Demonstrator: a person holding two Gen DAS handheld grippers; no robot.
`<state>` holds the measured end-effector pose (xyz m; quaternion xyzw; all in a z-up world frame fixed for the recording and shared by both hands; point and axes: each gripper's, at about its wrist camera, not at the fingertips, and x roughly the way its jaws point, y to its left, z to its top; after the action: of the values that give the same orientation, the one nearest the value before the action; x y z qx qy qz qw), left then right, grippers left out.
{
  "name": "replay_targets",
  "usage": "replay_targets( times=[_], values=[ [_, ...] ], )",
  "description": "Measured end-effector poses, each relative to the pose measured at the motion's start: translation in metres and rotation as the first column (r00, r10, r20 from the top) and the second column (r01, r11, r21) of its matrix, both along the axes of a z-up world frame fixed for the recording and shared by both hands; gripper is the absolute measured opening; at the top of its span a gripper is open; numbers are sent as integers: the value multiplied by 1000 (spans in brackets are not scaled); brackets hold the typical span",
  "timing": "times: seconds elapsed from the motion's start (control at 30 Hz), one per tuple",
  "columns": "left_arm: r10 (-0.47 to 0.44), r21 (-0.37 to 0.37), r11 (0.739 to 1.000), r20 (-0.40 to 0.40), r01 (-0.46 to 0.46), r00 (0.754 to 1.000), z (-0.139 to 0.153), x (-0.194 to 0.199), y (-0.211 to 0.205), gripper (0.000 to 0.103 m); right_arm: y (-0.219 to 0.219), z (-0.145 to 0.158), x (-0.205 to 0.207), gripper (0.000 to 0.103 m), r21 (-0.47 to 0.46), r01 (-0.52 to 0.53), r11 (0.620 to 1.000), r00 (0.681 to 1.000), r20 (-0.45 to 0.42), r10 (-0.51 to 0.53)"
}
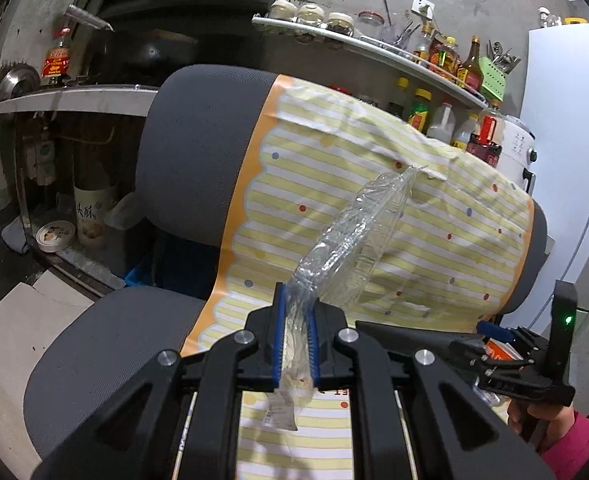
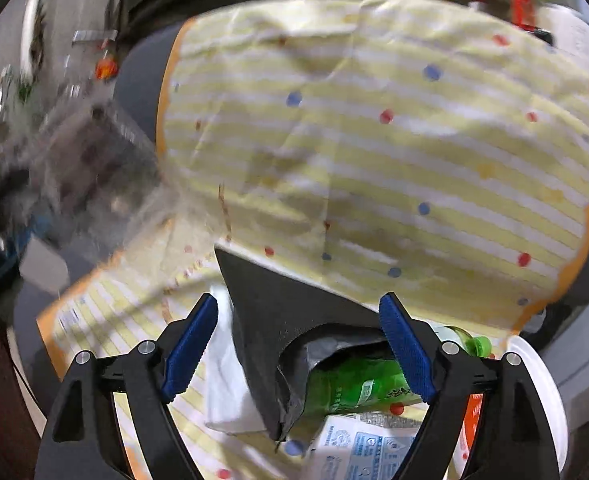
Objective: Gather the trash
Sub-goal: 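Grasp the black plastic piece with the right tool while the left lifts the clear container, then carry the clear container and black piece over the trash bag and open both tools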
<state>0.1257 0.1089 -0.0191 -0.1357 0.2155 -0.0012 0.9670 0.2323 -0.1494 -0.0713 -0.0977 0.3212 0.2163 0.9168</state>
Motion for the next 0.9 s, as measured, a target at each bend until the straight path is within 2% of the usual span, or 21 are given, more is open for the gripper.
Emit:
replay_targets(
  times=[0.1, 0.13, 0.17, 0.2, 0.23, 0.27, 0.37, 0.43, 0.57, 0.67, 0.77, 0.83, 0.9],
  values=[
    [4, -10, 1000, -15, -5, 1000, -7, 4, 3, 8, 11, -15, -3, 54, -134, -15, 991, 1000, 12, 17],
    [9, -11, 1000, -18, -9, 1000, -8, 4, 3, 8, 12, -16, -4, 41, -147, -22, 989, 1000, 20, 25],
    [14, -14, 1000, -18, -14, 1000, -9, 4, 4, 8, 13, -16, -4, 30, -146, -25, 989, 999, 26, 29],
    [23, -18, 1000, -14, -23, 1000, -9, 3, 6, 8, 13, -13, -6, 25, -139, -24, 990, 998, 51, 31],
    [29, -18, 999, -11, -29, 1000, -8, 2, 6, 8, 13, -7, -11, 14, -119, -24, 993, 995, 90, 34],
    [32, -18, 999, -9, -32, 999, -6, 1, 6, 8, 12, 1, -14, 12, -97, -18, 995, 993, 117, 30],
    [43, -29, 999, 23, -42, 999, 6, -10, 6, 8, 1, 42, -32, 10, 44, 19, 999, 974, 225, -29],
    [39, -44, 998, 59, -36, 997, 17, -21, 5, 8, -14, 73, -50, 10, 157, 34, 987, 958, 277, -77],
    [-20, -56, 998, 131, 27, 991, 40, -47, -16, 8, -54, 118, -100, 10, 338, 85, 937, 942, 279, -186],
    [-98, -51, 993, 158, 107, 983, 47, -63, -43, 8, -78, 127, -147, 10, 368, 146, 918, 932, 260, -252],
    [-213, -43, 974, 164, 223, 963, 47, -80, -82, 8, -104, 118, -200, 10, 351, 235, 907, 916, 233, -327],
    [-294, -35, 953, 154, 302, 943, 43, -89, -111, 8, -121, 106, -231, 10, 340, 300, 891, 900, 208, -383],
    [-376, -42, 922, 141, 385, 916, 37, -99, -140, 8, -144, 93, -262, 11, 329, 387, 861, 870, 181, -460]
  ],
)
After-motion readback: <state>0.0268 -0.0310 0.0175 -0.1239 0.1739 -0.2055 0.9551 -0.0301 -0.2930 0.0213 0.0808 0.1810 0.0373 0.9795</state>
